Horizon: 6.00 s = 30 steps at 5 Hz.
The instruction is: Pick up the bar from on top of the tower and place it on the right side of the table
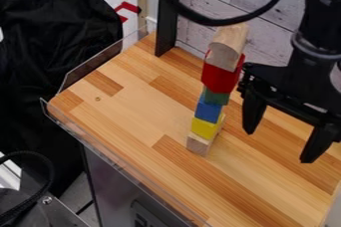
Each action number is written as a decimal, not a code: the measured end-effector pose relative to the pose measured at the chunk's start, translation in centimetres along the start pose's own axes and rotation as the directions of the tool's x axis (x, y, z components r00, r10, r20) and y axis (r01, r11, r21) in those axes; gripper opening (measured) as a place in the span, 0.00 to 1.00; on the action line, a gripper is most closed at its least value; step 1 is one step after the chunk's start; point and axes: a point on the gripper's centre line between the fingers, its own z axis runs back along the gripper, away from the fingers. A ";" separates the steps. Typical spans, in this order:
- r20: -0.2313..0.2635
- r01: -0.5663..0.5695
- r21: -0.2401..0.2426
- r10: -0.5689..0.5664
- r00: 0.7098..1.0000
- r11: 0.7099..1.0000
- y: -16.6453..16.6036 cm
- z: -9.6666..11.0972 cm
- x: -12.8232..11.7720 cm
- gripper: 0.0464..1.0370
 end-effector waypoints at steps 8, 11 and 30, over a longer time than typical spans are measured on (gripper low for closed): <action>0.185 -0.097 0.012 0.093 0.978 0.995 3.7 8.9 4.2 0.96; 0.150 -0.143 -0.043 0.148 0.978 0.989 6.7 8.4 4.9 0.96; -0.046 0.046 -0.105 -0.051 0.998 0.993 -3.2 0.0 0.4 0.57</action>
